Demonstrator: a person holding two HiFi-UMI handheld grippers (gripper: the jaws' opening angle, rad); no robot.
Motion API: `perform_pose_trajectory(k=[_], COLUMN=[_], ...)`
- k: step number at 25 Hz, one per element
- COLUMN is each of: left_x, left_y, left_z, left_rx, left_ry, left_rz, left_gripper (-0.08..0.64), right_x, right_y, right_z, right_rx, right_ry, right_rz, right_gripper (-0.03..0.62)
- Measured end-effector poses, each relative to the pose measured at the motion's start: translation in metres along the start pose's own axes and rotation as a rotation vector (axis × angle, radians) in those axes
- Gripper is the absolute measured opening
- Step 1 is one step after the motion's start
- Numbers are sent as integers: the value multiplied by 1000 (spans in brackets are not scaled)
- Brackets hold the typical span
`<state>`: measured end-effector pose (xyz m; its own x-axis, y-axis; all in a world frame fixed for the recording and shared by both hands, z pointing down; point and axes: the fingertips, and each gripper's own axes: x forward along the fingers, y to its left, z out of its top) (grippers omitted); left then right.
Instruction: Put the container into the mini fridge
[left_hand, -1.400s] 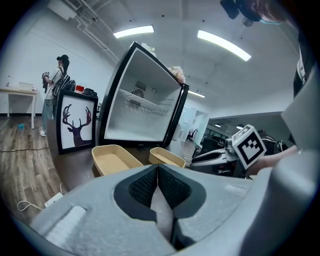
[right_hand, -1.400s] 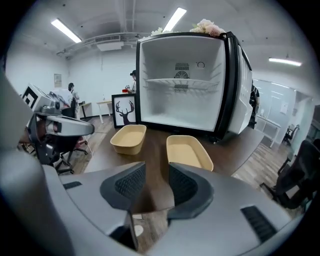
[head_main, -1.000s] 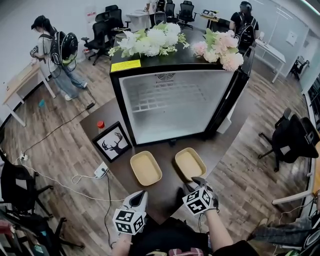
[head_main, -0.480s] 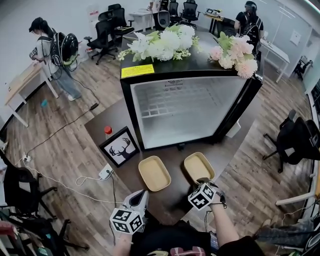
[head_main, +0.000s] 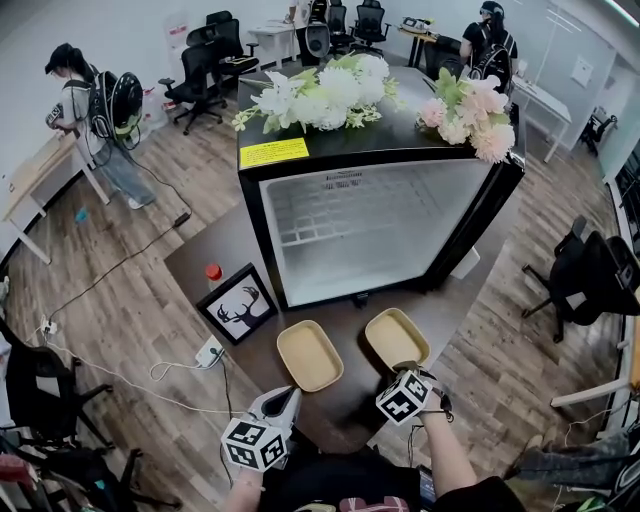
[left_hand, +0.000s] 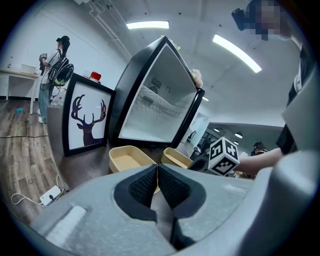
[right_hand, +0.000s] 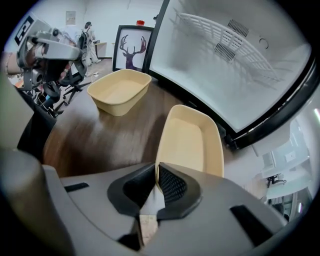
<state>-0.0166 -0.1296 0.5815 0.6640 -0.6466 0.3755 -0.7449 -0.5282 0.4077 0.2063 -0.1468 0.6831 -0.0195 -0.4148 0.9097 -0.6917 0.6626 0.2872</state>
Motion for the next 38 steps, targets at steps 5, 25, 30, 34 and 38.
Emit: perform_pose_trajectory(k=[5,25,30,34,38], left_x=[2,12,17,27,31], left_y=[1,29,33,35,37], left_z=[-1,2,10,15,24], left_rx=[22,77,32,66,63], left_ry=[23,104,87,105,94], left_rz=[-16,-6,-16,-25,-35], left_gripper=[9,9,9,9,9], right_x=[-19,-32,-21,-11,1], right_y=[-10,-86,-109,-130,-147], right_z=[16,128,147,157,165], right_rx=[61,-9,-7,-4,-1], right_ry=[-37,-106,-100,-87,-70], right_rz=[-2,-46,-48,-54,-55], right_gripper=[28,27,27,27,26])
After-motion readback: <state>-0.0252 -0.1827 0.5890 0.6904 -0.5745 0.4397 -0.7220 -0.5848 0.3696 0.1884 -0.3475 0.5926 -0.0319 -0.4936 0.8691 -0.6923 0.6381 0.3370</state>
